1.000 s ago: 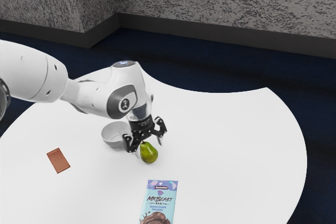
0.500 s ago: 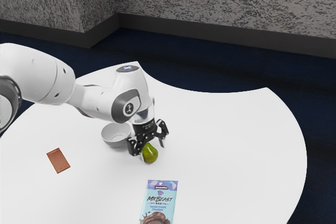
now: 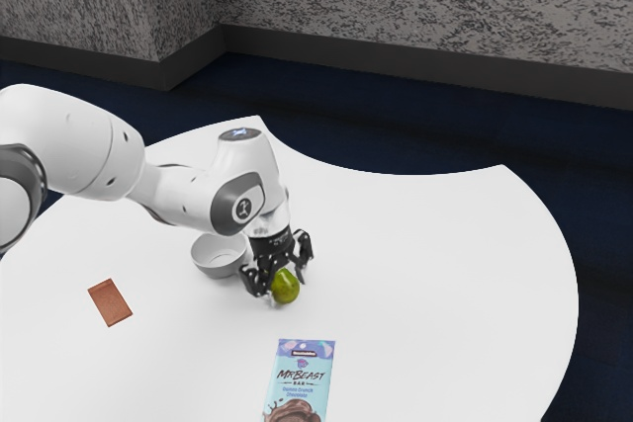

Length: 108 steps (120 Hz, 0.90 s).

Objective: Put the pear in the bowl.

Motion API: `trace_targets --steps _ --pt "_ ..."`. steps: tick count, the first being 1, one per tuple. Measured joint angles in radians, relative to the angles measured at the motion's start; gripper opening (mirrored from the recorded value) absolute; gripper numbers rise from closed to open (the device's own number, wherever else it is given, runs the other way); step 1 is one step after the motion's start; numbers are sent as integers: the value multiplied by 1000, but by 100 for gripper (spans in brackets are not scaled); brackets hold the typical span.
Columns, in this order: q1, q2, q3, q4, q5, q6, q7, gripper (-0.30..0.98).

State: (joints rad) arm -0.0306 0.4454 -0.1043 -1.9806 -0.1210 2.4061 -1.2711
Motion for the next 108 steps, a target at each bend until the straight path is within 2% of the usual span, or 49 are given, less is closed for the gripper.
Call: trace_targets --steps 30,49,76,108 --pt "0 -13 0 2 1 -12 -14 31" --pt "0 -30 2 14 4 -40 -22 23" --pt "2 -73 87 116 8 -177 -29 21" --pt "2 -93 185 129 9 -275 -28 21"
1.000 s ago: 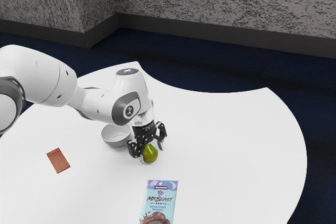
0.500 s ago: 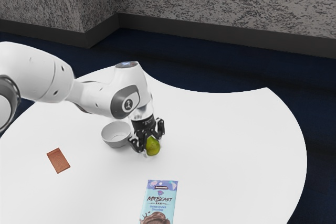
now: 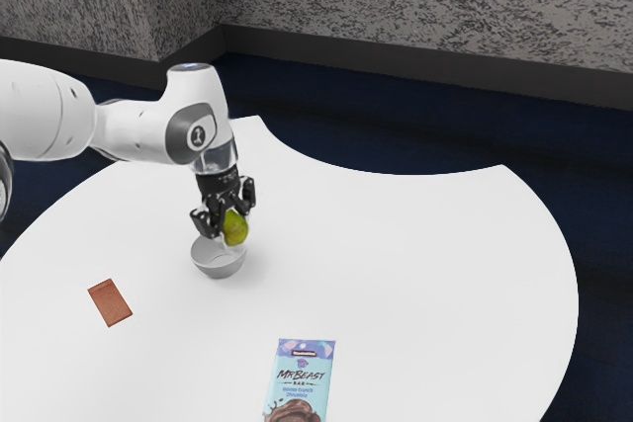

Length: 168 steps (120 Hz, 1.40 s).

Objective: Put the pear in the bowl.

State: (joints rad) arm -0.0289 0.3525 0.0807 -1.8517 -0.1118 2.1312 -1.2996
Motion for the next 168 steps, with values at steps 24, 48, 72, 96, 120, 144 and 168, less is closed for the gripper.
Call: trace_targets --steps 24,48,72,96,120,144,168 --pt "1 40 29 22 7 -22 -1 23" --pt "3 72 46 46 8 -30 0 25" --pt "4 98 53 74 6 -26 4 43" --pt "3 87 57 74 10 -27 9 59" --pt "-2 -35 31 65 36 -103 102 65" --pt "0 -136 -12 117 58 -222 371 67" --pt "-4 -223 -63 293 108 -419 589 68"
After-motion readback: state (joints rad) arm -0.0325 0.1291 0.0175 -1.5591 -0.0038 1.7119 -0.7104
